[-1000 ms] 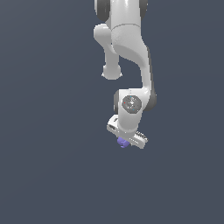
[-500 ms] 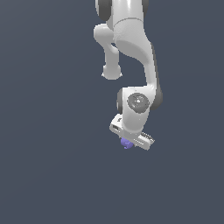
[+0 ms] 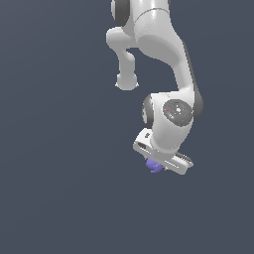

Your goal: Pick up the object and move it to a goal position.

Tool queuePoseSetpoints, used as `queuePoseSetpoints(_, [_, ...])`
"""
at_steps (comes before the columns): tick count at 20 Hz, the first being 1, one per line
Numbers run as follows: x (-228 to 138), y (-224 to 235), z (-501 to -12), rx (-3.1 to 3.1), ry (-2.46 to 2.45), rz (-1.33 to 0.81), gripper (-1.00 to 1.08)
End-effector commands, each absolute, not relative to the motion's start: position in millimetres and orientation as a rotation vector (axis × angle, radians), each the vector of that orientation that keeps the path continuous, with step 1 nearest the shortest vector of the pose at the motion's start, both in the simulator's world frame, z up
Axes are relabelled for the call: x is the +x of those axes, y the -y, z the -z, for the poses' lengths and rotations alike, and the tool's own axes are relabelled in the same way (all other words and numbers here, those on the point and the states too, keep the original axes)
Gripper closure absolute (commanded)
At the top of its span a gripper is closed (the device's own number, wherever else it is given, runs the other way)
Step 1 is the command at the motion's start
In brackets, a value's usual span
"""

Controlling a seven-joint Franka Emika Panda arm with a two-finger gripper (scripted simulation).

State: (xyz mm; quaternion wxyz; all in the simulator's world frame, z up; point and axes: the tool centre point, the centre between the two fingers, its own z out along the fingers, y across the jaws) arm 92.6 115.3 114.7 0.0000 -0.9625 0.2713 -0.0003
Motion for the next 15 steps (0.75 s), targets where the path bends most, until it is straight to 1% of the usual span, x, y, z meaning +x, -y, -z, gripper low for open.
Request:
queuePoseSetpoints(1, [100, -123, -126, -3.024, -0.853, 0.000, 1.08])
queuePoseSetpoints(8, [113, -134, -143, -3.024, -0.853, 0.000, 1.08])
queuePoseSetpoints(15, [118, -138, -148, -3.024, -0.853, 0.000, 1.08])
